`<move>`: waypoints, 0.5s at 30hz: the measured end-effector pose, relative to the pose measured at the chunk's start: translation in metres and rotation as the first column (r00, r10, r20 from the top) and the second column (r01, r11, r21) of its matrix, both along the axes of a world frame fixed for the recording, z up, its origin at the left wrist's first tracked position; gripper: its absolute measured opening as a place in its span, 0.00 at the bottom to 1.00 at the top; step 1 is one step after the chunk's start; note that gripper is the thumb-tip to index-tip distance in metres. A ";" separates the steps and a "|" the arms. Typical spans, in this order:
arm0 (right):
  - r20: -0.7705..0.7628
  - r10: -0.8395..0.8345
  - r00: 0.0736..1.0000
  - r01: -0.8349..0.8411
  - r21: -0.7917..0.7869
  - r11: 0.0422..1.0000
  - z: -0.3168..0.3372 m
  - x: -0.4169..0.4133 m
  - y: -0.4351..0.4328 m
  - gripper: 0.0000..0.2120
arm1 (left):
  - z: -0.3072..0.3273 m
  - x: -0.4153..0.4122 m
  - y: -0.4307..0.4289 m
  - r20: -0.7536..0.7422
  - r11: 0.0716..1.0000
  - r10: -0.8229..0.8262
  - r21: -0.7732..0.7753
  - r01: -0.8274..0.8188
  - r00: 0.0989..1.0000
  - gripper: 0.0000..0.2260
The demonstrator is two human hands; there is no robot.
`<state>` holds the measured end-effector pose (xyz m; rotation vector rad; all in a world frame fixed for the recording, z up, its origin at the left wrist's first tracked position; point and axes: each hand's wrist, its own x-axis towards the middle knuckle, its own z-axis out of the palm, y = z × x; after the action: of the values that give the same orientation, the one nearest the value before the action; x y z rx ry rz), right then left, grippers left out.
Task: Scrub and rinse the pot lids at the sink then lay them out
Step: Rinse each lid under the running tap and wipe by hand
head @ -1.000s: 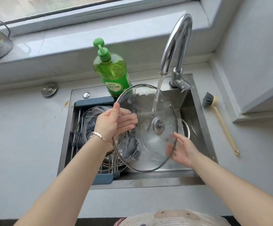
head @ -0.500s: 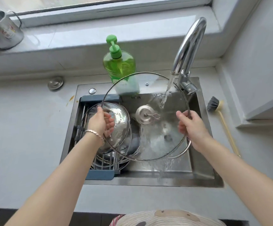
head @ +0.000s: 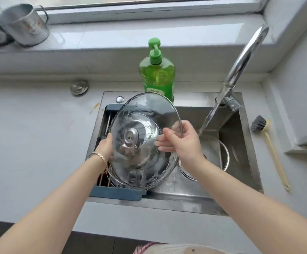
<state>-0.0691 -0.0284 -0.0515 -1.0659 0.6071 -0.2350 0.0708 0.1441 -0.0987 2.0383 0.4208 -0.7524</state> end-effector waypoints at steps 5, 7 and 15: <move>-0.059 -0.034 0.998 0.041 0.121 0.992 -0.032 0.024 0.025 0.09 | -0.013 0.006 0.025 0.020 0.985 -0.155 0.078 0.153 0.988 0.25; -0.078 -0.047 0.996 0.055 0.107 0.993 -0.044 0.025 0.030 0.09 | -0.024 0.005 0.033 -0.016 0.980 -0.185 0.075 0.186 0.983 0.35; -0.110 0.155 0.982 -0.161 -0.048 0.986 -0.071 0.031 0.056 0.08 | -0.015 -0.033 0.013 0.209 0.944 -0.326 0.121 0.306 0.922 0.26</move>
<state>-0.0379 0.0280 -0.1221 -1.1808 0.6104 -0.0577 0.0382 0.1571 -0.1133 2.2740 -0.0107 -0.6894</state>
